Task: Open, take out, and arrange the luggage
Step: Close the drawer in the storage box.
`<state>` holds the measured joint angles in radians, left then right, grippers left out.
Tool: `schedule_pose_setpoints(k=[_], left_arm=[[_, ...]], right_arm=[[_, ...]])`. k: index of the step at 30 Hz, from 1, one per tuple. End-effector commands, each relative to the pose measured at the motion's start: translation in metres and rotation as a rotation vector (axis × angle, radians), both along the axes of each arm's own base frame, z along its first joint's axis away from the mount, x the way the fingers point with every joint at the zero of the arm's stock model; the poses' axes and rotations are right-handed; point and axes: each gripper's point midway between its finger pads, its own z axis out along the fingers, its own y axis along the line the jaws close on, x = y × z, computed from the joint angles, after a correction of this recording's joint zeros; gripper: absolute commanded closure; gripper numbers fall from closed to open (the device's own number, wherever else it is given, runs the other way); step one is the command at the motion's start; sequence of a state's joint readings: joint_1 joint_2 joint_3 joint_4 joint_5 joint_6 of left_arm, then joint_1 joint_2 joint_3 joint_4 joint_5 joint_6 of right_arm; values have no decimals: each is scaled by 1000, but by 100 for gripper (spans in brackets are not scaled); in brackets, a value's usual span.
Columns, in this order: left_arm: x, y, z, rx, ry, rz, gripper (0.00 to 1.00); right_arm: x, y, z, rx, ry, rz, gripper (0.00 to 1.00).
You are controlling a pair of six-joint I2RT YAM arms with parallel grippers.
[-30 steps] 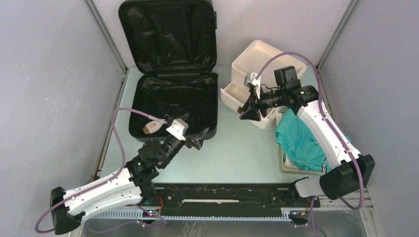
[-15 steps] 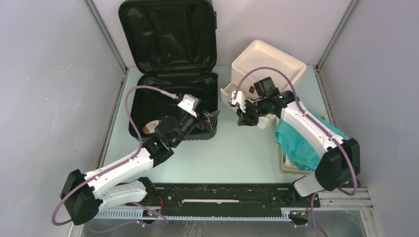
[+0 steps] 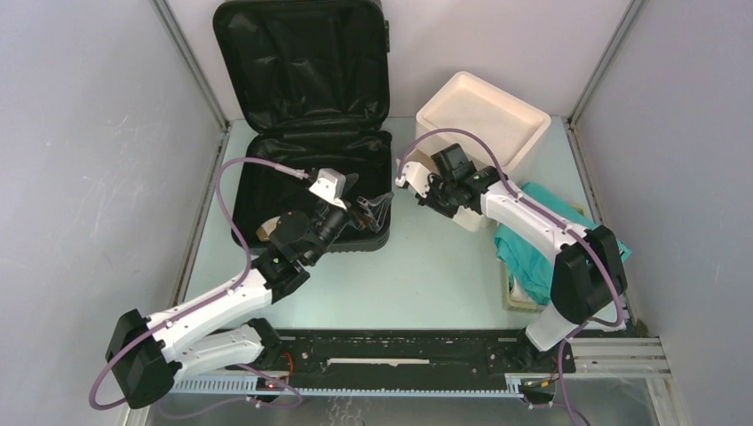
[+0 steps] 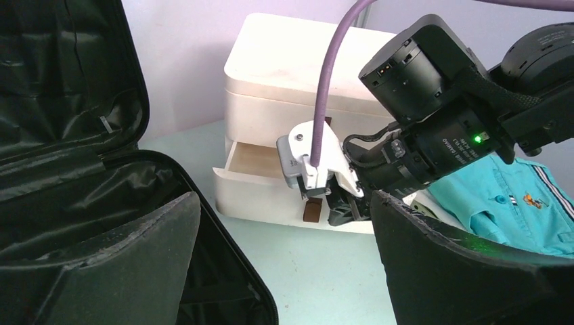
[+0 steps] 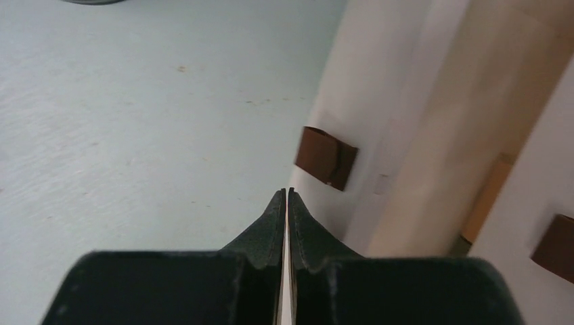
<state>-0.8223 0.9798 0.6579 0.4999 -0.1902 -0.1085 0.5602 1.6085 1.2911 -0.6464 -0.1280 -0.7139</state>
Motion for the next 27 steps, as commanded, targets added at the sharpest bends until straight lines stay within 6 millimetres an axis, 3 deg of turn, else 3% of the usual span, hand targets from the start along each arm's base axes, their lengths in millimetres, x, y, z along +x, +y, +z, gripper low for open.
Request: schedule_pose_setpoints(k=[1, 10, 19, 27], left_arm=[[-4, 10, 15, -77, -40, 20, 0], [-5, 12, 14, -85, -42, 22, 0], [-5, 11, 14, -85, -42, 20, 0], [-5, 11, 13, -83, -42, 16, 0]], right_arm=[[27, -14, 4, -61, -108, -125, 91], [58, -49, 16, -108, -236, -301, 86], [68, -73, 14, -142, -251, -365, 77], [67, -78, 19, -121, -248, -374, 71]])
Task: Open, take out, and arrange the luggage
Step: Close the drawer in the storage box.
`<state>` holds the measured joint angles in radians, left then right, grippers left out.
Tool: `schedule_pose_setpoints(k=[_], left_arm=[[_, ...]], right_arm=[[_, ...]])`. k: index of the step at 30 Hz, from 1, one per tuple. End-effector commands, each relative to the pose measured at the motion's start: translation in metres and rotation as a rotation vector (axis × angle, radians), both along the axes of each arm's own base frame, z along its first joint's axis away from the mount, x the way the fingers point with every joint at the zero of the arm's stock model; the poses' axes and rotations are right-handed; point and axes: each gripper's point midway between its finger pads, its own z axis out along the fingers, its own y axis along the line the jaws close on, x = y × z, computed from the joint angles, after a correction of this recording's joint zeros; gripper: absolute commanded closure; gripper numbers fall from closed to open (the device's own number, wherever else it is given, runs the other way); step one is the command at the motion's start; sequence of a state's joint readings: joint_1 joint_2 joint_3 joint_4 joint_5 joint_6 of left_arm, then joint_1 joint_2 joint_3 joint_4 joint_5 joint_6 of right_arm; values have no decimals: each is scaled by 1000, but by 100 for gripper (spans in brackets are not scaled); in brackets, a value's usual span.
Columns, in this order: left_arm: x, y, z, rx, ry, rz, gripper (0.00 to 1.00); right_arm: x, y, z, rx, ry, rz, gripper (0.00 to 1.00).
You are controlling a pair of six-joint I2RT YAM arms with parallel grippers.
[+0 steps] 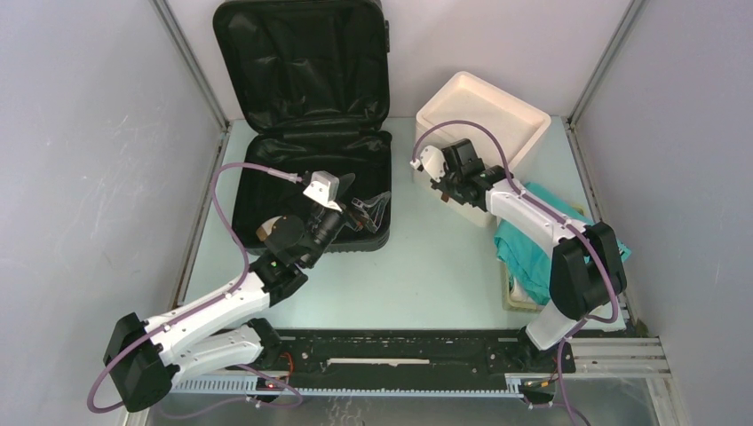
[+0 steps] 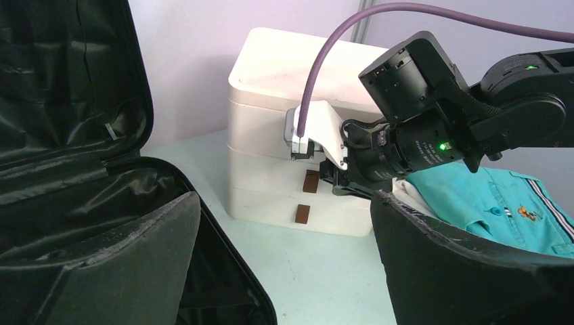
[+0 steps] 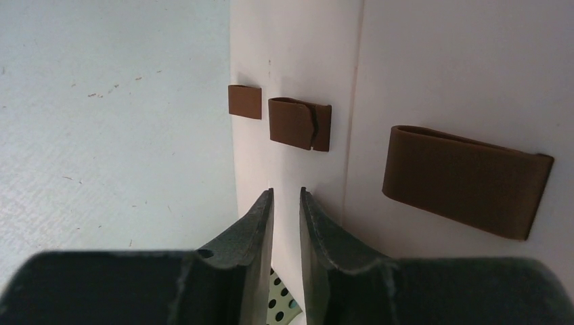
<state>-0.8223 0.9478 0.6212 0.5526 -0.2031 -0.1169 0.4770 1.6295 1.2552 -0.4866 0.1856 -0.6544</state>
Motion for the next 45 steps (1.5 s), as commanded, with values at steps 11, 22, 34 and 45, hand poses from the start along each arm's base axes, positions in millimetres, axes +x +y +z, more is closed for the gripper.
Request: schedule_pose_setpoints(k=[11, 22, 34, 45], left_arm=[[0, 2, 8, -38, -13, 1, 0], [-1, -9, 8, -2, 6, -43, 0], [23, -56, -14, 91, 307, -298, 2], [67, -97, -9, 29, 172, -345, 7]], right_arm=[[9, -19, 23, 19, -69, -58, 62], [-66, 49, 93, 442, 46, 308, 63], [-90, 3, 243, 733, -30, 417, 33], [-19, -12, 192, 641, 141, 137, 33]])
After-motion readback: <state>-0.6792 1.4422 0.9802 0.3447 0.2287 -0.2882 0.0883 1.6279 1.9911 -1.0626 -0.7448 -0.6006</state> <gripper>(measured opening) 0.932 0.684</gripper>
